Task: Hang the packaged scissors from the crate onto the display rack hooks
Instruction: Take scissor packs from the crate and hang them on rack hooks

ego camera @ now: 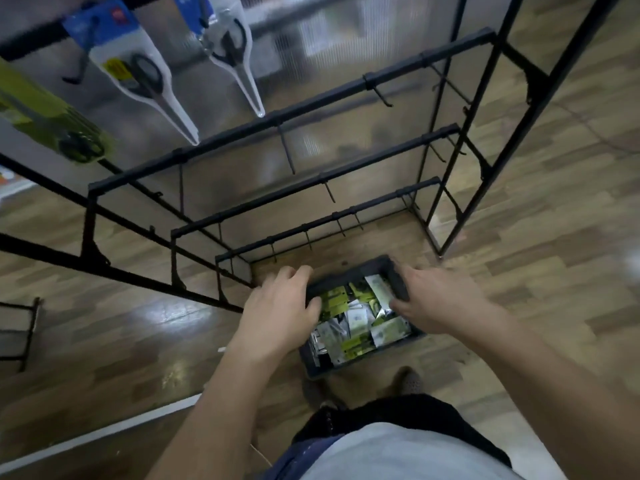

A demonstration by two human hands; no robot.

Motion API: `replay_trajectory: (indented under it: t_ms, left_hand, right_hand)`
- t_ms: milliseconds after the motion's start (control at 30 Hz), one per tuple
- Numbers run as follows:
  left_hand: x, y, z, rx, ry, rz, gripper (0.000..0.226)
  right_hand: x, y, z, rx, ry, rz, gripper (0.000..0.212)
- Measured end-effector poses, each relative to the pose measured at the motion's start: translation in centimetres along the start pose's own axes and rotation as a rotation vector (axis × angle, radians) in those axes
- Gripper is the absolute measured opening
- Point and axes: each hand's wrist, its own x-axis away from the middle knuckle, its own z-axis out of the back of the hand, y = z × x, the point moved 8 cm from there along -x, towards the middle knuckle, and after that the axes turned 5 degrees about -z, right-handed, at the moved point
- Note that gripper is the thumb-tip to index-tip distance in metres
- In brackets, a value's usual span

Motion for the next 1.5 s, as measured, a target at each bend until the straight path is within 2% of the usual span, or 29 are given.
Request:
replay_trajectory:
  t_ms: [167,267,367,467,533,600,667,867,967,1033,1133,1233,1367,1500]
  left_hand:
    - [-3.4,-0.7,-4.7,0.094,-0.167,-0.106,0.049]
    - [-5.8,-2.0,-8.1,0.068,-0.256,-0.164,0.044]
    - [-8.9,-3.6,-11.3,0.039,-0.29,-0.169,0.036]
    - [-12.6,-5.7,-17.0,0.046,-0.341,-0.136,0.038]
    - [-15.5,-7.4,-22.5,0.092,-0.375,-0.075,0.039]
    - [-18.8,-8.8,-29.0,0.135,-0.401,-0.031,0.036]
    - [-22.4,-9.9,-36.7,0.2,-0.436,0.025,0.033]
    - [-29.7,-10.9,-61.1,0.329,-0.672,0.142,0.042]
    - [-31.9,-12.1,-70.3,0.444,-0.656,0.271,0.052]
    - [-33.6,-13.2,-74.1,0.504,-0.558,0.339,0.064]
    - [-35.4,-15.0,-77.0,0.636,-0.368,0.468,0.066]
    - [-36.2,-16.8,-77.7,0.626,-0.232,0.565,0.055]
    - [-35.6,-16.7,-76.9,0.606,-0.241,0.536,0.021]
    - [-33.1,-15.5,-72.1,0.786,-0.155,0.516,0.023]
  right_hand:
    - [-1.8,1.5,-3.3,-0.022,-0.108,-0.15,0.054]
    - [-4.4,1.8,-5.0,-0.072,-0.155,-0.229,0.052]
    - [-8.3,1.6,-7.9,-0.119,-0.189,-0.23,0.045]
    - [-14.0,1.5,-13.8,-0.242,-0.263,-0.192,0.041]
    - [-18.7,2.0,-19.5,-0.315,-0.339,-0.195,0.04]
    - [-24.1,2.8,-25.8,-0.312,-0.401,-0.192,0.053]
    - [-29.5,3.3,-32.5,-0.234,-0.482,-0.164,0.065]
    - [-41.3,6.5,-51.6,0.185,-0.727,-0.088,0.056]
    - [-47.2,8.0,-57.9,0.147,-0.618,-0.121,0.077]
    - [-50.5,8.2,-60.0,0.062,-0.502,-0.131,0.089]
    - [-53.3,8.9,-61.4,-0.001,-0.296,-0.166,0.09]
    - [-54.1,10.2,-61.5,-0.025,-0.102,-0.174,0.07]
    - [-51.9,11.0,-59.4,-0.132,0.039,-0.239,0.045]
    - [-45.7,10.6,-54.3,-0.416,0.075,-0.313,0.034]
